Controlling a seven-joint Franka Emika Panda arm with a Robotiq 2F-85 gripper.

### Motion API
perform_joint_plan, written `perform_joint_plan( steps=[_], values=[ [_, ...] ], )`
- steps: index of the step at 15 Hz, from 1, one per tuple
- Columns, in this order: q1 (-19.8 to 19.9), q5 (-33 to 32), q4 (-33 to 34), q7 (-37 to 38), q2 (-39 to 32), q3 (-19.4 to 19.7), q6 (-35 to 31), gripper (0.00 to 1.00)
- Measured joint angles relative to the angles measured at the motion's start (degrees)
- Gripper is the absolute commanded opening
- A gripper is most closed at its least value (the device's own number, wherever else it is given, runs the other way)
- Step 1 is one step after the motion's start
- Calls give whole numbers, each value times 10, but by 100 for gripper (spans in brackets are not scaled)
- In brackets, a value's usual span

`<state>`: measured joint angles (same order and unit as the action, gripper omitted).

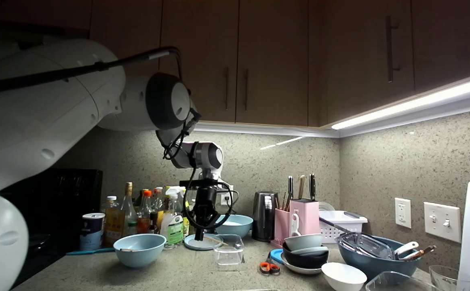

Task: Use the chopstick to stir in the transparent bowl

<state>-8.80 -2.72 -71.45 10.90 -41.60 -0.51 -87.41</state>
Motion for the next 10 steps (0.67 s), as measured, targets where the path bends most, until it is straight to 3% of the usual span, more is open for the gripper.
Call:
perform_joint_plan(
  steps=[2,6,10],
  values=[
    [0,0,0,0,0,0,0,2],
    [0,-1,4,-4,-3,0,5,2],
    [0,-1,40,-10,-11,-3,79,2]
  ],
)
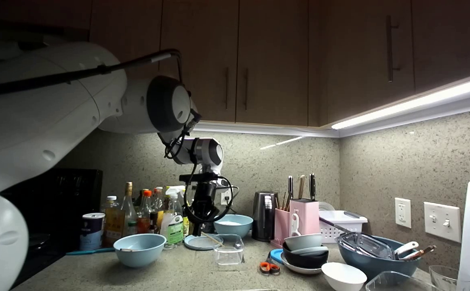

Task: Use the chopstick to stir in the transparent bowl

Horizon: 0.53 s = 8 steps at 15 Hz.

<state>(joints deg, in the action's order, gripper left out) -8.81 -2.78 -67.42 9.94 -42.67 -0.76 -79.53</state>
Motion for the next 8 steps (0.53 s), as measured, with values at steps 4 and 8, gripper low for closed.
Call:
perform_joint_plan(
  steps=[4,8],
  values=[
    [-3,0,59,-3,-29,-6,91,2],
    [-3,-2,101,-2,-60,-3,124,2]
  ],
)
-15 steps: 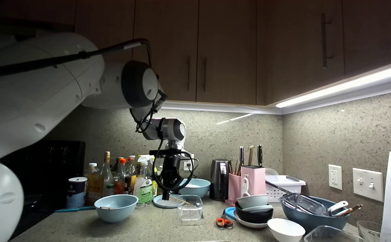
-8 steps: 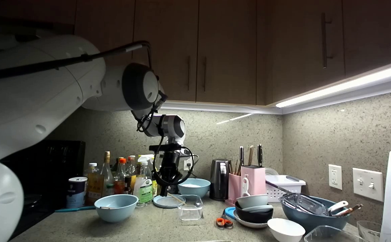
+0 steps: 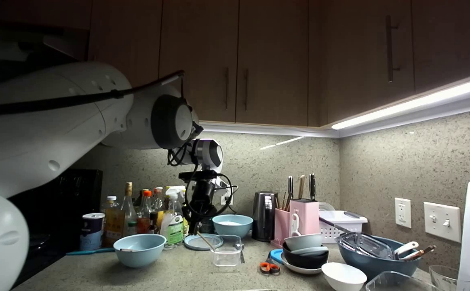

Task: Use the chopstick to stir in the transparent bowl

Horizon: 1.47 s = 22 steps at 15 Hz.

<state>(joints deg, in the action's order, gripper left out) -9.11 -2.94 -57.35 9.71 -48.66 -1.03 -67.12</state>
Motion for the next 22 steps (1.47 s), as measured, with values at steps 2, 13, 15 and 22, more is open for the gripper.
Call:
perform_joint_plan(
  steps=[2,13,15,22],
  values=[
    [0,-2,12,2,-9,9,-6,2],
    [-5,-47,49,10,-31,50,-76,2],
    [-13,-59,70,9,-46,50,-74,2],
    [-52,-96,149,-3,-102,50,-37,2]
  ],
)
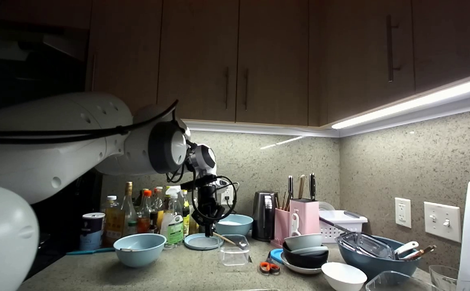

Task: Use the chopstick to stir in the transparent bowl

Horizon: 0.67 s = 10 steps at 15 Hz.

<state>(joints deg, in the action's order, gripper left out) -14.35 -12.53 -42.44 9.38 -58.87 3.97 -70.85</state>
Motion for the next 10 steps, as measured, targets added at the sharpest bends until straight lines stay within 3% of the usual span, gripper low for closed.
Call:
perform_joint_plan(
  steps=[10],
  values=[
    [-17,-4,67,-53,-39,-4,90,2]
  ],
)
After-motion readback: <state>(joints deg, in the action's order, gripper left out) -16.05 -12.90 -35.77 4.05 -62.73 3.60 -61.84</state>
